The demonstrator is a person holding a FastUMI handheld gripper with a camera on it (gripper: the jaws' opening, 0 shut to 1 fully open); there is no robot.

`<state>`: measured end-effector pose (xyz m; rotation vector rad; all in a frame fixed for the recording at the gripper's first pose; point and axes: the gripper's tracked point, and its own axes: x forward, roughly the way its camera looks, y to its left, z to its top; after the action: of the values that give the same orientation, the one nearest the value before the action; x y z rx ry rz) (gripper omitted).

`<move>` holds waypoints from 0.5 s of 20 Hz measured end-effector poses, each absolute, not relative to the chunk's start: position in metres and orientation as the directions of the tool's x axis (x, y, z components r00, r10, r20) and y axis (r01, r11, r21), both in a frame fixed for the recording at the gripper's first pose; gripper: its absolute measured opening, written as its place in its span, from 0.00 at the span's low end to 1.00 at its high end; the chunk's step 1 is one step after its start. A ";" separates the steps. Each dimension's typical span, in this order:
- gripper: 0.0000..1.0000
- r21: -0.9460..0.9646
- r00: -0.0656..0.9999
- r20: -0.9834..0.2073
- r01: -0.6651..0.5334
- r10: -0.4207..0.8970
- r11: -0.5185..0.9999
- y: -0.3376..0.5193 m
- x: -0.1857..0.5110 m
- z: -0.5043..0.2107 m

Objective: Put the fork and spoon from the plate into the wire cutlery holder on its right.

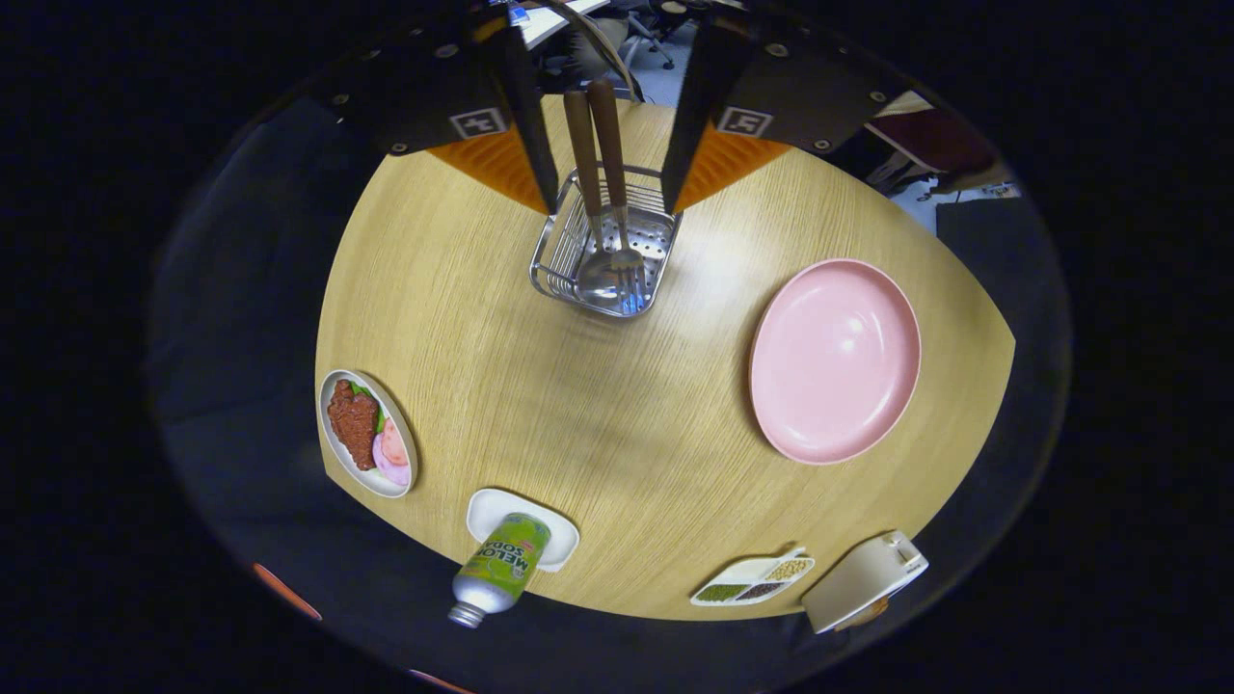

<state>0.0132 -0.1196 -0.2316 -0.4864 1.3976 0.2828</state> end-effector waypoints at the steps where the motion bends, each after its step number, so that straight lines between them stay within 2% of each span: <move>1: 0.88 -0.153 0.189 -0.979 -0.450 -0.073 0.880 -0.117 0.015 -0.225; 2: 0.98 -0.144 0.220 -0.974 -0.437 -0.050 0.888 -0.112 0.020 -0.218; 3: 1.00 -0.140 0.257 -0.966 -0.424 -0.029 0.895 -0.106 0.024 -0.211; 7: 1.00 -0.109 0.436 -0.897 -0.377 0.073 0.920 -0.076 0.048 -0.158; 10: 1.00 -0.076 0.588 -0.796 -0.330 0.142 0.941 -0.060 0.066 -0.100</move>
<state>0.0658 -0.0597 -0.1004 -0.2261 0.9029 0.2779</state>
